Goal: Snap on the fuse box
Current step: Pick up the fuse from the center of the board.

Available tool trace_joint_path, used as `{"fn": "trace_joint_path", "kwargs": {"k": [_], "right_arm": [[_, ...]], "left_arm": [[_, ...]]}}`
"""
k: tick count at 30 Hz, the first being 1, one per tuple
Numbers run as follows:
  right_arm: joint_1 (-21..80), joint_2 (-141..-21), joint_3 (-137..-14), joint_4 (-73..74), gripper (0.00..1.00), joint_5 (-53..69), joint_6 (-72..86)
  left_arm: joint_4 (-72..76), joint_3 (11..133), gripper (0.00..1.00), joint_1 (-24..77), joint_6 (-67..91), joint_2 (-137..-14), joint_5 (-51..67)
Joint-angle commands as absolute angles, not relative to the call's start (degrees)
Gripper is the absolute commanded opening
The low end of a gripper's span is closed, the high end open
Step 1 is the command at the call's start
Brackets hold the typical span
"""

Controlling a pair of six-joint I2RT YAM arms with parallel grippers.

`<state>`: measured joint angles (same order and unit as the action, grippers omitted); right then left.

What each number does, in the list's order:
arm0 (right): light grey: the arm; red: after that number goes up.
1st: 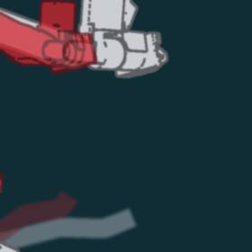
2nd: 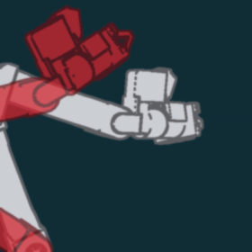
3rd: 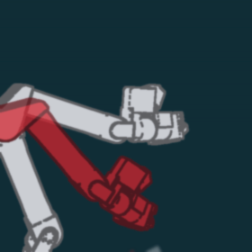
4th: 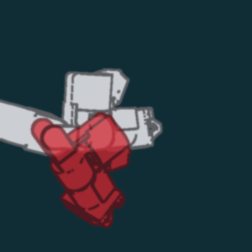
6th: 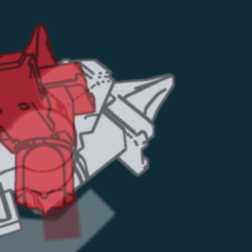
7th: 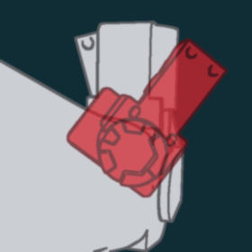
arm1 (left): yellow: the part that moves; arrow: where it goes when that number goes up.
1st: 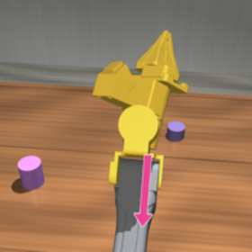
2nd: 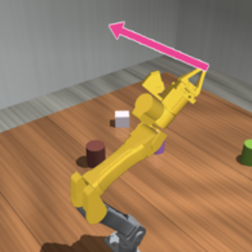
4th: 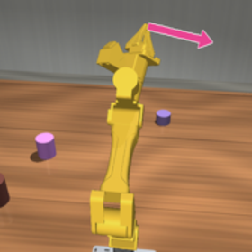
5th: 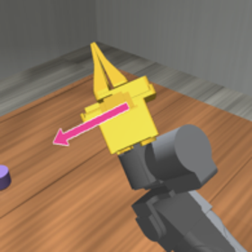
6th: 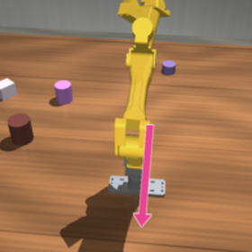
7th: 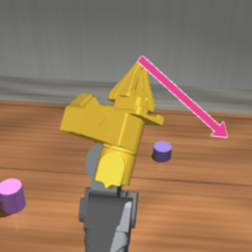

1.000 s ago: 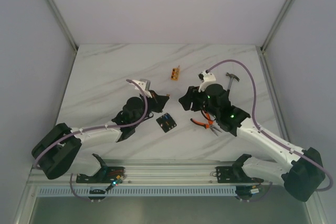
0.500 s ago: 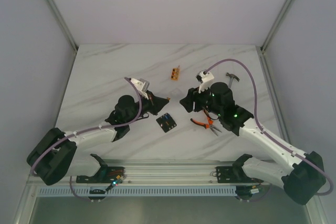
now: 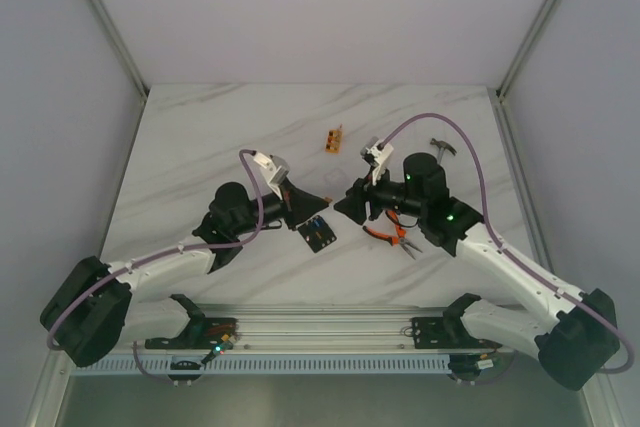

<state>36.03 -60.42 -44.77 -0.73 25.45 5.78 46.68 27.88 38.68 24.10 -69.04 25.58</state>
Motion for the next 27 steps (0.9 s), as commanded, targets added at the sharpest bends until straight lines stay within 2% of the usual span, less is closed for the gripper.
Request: {"fn": "trace_joint_path", "kwargs": {"k": [1, 14, 22, 27], "right_arm": [[35.7, -59.8, -47.7, -1.7, 0.56, 33.4, 2.1], [34.8, -61.1, -49.1, -0.8, 0.46, 43.7, -0.8], [34.5, -61.5, -49.4, -0.2, 0.36, 46.5, -1.5], [34.4, -62.4, -49.8, 0.3, 0.34, 47.7, -1.9]], "left_arm": [[47.9, 28.4, 0.0, 38.5, 21.9, -68.0, 32.6], [49.0, 28.1, 0.0, 38.6, 21.0, -66.9, 39.2], [49.4, 28.2, 0.0, 38.8, 21.0, -66.4, 41.0], [50.1, 28.4, 0.0, 39.1, 21.3, -66.2, 41.8]]}}
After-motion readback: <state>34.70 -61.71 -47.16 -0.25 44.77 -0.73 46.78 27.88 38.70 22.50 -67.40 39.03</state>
